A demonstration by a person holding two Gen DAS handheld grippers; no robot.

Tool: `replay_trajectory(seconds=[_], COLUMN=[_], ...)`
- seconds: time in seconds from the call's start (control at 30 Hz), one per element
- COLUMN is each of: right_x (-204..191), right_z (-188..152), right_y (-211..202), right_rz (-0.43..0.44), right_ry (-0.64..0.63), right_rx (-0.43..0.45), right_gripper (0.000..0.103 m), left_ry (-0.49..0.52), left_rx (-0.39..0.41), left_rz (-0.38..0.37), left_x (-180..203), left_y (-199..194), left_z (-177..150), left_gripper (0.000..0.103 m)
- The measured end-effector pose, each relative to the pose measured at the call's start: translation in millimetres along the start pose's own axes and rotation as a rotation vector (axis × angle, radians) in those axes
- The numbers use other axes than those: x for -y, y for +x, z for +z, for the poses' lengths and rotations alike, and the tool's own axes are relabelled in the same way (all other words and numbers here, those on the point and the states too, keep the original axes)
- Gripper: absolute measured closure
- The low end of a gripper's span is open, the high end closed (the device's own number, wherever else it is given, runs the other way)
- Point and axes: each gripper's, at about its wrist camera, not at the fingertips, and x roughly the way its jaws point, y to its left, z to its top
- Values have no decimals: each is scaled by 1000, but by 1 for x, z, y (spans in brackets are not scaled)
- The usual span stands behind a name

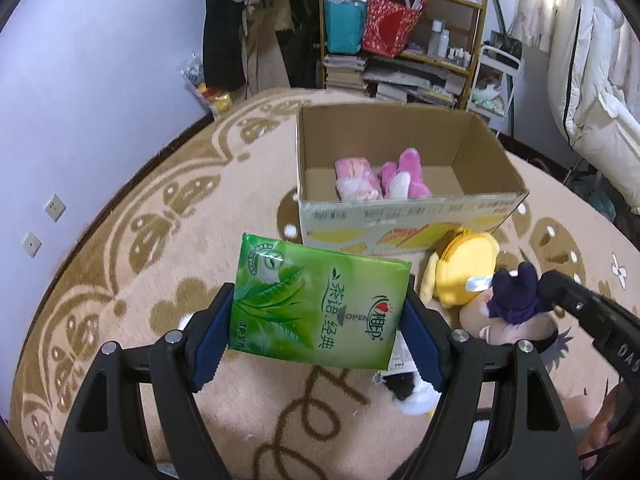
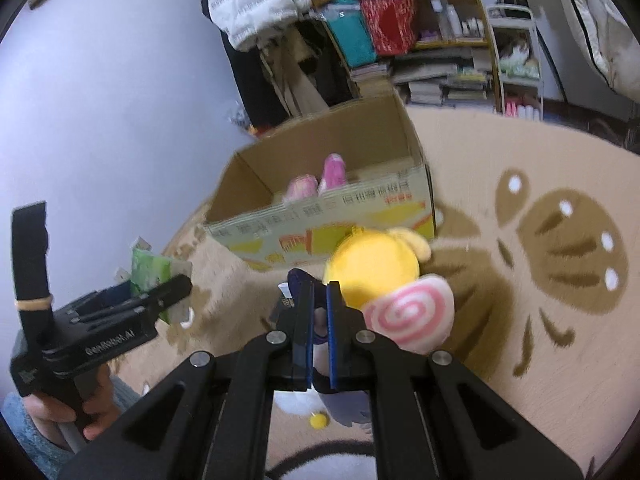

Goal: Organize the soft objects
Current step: 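Lift the green tissue pack and doll plush and carry both over the box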

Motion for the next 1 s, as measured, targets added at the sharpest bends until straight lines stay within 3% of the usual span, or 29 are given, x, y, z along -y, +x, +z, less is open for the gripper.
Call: replay_trajectory(seconds=[0.47,0.7,1.0], right_x=[-38,-51,-41], right_z=[83,124,135], right_y=[-21,-10,28], right_rz=[38,32,14], right_ry=[-121,-168,-132], right_rx=[155,208,174], right_gripper=[97,97,97], left_ry=[4,-10,7], left_rx=[148,167,145], left_rz=[50,44,-1], left_x=[-13,-16,-2], left_y=[-23,-11,20], left_z=[72,104,116], left_gripper=[26,26,26])
